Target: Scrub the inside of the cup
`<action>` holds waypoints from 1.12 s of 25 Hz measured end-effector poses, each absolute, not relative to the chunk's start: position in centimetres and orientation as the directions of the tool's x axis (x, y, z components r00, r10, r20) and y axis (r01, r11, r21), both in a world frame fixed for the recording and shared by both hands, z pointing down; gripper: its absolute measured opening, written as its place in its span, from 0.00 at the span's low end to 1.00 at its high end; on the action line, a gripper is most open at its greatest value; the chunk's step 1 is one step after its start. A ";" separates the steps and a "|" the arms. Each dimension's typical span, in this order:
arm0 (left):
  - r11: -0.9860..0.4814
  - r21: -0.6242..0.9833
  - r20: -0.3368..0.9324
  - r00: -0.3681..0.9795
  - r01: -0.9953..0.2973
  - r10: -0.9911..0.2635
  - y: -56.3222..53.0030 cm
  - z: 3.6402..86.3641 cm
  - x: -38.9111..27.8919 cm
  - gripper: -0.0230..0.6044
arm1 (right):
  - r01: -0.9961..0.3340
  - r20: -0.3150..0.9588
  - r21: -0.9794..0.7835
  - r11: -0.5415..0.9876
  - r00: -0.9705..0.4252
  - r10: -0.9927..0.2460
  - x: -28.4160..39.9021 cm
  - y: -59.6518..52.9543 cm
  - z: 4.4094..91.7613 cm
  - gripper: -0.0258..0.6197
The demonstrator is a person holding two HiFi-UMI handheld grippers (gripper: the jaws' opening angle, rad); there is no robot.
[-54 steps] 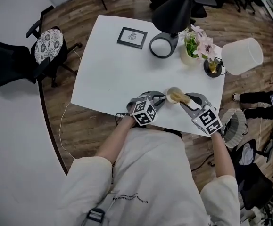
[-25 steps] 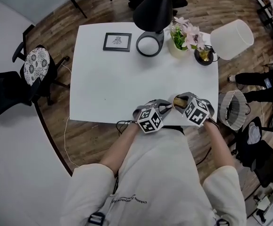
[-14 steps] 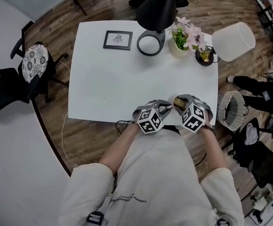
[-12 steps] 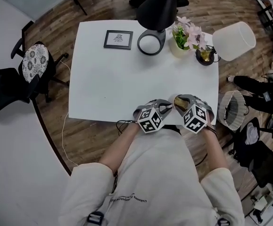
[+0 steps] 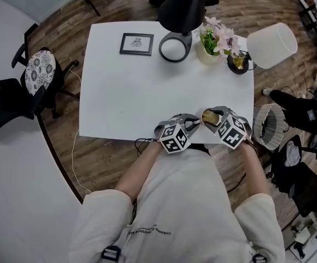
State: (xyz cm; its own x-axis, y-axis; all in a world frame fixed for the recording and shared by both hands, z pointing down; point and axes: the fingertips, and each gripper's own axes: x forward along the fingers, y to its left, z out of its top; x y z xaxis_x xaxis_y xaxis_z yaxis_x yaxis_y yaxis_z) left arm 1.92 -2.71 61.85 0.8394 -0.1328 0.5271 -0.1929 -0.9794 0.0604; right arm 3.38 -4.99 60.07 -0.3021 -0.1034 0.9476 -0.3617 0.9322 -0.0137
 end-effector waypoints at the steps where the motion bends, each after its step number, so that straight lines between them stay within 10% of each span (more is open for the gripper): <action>1: -0.980 0.060 0.527 0.840 -0.191 -0.132 -2.7 61.8 1.9 0.12 | -0.363 0.946 -0.022 0.931 -0.308 -0.098 3.4 -5.0 60.0 0.40; 28: -0.981 0.053 0.523 0.842 -0.187 -0.133 -2.7 61.7 2.0 0.12 | -0.357 0.943 0.131 0.925 -0.242 -0.227 4.1 -5.4 59.6 0.24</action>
